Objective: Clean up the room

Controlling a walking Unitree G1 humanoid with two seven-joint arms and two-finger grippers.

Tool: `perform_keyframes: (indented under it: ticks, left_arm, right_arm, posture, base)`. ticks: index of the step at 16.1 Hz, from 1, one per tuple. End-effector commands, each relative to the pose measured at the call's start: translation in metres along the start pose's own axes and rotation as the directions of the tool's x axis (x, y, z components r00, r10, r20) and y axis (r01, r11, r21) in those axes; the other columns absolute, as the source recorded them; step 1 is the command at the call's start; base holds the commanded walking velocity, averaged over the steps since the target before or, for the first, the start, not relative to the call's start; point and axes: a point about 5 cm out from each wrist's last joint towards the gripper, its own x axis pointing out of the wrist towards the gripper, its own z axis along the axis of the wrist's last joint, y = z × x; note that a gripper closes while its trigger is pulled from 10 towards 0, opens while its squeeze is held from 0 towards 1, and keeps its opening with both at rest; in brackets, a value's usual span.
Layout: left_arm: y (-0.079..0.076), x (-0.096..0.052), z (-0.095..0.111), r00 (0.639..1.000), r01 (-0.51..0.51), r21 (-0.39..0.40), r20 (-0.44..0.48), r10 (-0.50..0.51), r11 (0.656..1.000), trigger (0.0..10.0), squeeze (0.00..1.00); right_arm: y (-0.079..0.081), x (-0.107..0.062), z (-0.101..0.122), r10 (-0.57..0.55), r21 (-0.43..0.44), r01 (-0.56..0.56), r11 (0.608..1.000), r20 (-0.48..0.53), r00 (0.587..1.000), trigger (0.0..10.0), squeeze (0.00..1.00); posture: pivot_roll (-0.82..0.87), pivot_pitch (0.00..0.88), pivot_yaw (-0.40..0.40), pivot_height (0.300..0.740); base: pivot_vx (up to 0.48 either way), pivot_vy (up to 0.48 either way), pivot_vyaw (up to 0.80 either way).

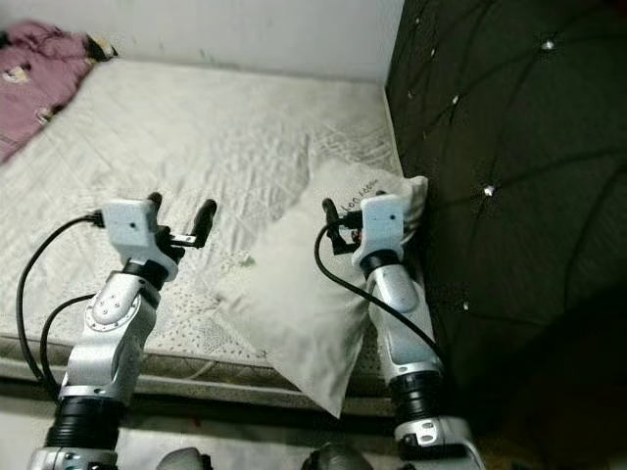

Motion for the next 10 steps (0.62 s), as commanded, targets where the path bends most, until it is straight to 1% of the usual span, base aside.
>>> perform_keyframes:
  ticks: [1,8,9,10]
  left_arm:
    - [-0.0003,0.0012,0.0015,1.000,0.001,0.005,0.002,-0.001,1.000,10.0,0.00]
    - [-0.0008,0.0007,-0.0010,1.000,-0.001,0.000,-0.004,0.001,1.000,10.0,0.00]
    - [-0.0001,0.0005,-0.0013,1.000,-0.008,0.001,-0.006,0.008,1.000,10.0,0.00]
    - [0.0049,-0.0013,-0.0062,0.998,-0.040,0.036,-0.050,0.042,0.999,10.0,0.00]
  right_arm:
    - [-0.0006,0.0021,0.0031,0.001,-0.003,-0.001,1.000,0.013,1.000,10.0,0.00]
    - [-0.0003,0.0016,0.0023,0.016,-0.009,-0.016,1.000,0.015,1.000,10.0,0.00]
    - [0.0003,0.0017,0.0021,0.027,-0.021,-0.027,0.999,0.001,1.000,10.0,0.00]
    - [0.0007,0.0006,-0.0060,0.044,-0.094,-0.053,0.994,-0.094,0.995,10.0,0.00]
  posture:
    - [-0.01,0.000,-0.032,0.740]
    - [0.00,0.000,-0.033,0.740]
    - [0.00,0.000,-0.033,0.740]
    - [0.00,0.000,-0.034,0.740]
  base:
    - [0.000,0.000,0.00]
    - [0.000,0.000,0.00]
    - [0.000,0.000,0.00]
    - [0.000,0.000,0.00]
